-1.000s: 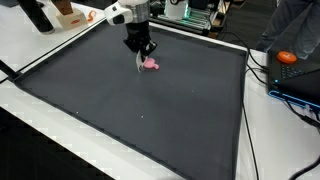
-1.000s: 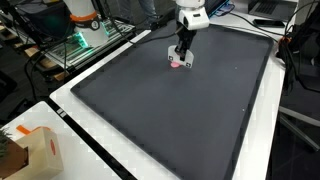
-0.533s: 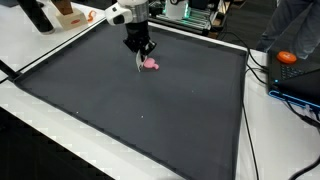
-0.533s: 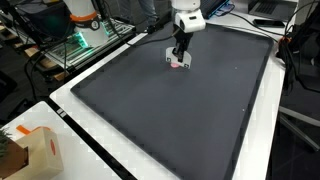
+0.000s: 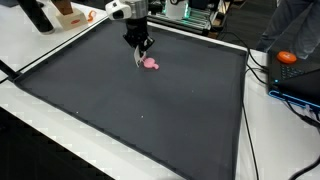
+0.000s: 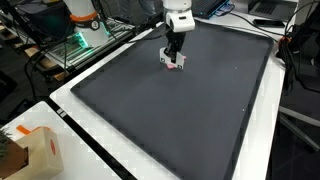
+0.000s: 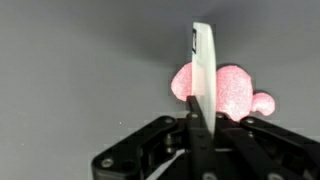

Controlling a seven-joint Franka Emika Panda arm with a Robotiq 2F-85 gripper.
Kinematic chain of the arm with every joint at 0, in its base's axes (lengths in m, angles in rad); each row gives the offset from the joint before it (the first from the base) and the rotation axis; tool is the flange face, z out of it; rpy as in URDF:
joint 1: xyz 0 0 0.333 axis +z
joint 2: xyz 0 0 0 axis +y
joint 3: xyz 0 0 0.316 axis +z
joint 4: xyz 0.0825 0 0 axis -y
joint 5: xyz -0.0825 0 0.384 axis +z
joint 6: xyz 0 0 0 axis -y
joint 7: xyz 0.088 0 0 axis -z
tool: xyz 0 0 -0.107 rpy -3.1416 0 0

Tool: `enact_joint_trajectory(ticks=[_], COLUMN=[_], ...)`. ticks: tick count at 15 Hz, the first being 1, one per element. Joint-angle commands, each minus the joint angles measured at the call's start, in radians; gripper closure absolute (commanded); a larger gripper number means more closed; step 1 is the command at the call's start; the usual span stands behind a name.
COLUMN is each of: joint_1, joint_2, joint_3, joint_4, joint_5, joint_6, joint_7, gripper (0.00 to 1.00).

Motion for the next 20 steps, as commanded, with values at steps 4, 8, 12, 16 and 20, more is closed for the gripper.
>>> enact_joint_trajectory(ticks=[4, 8, 12, 16, 20], joint_1=[0.001, 0.014, 0.022, 0.04, 0.072], joint_2=[-0.109, -0.203, -0.268, -0.269, -0.211], joint_3=[-0.031, -0.027, -0.007, 0.04, 0.087], joint_4=[-0.115, -0.136, -0.112, -0.031, 0.082], joint_5=[-0.05, -0.097, -0.179, -0.253, -0.29], joint_6=[0.022, 0.012, -0.044, -0.174, -0.328], joint_7=[0.048, 0.081, 0.152, 0.223, 0.255], gripper=[0.99, 0.99, 0.99, 0.99, 0.99])
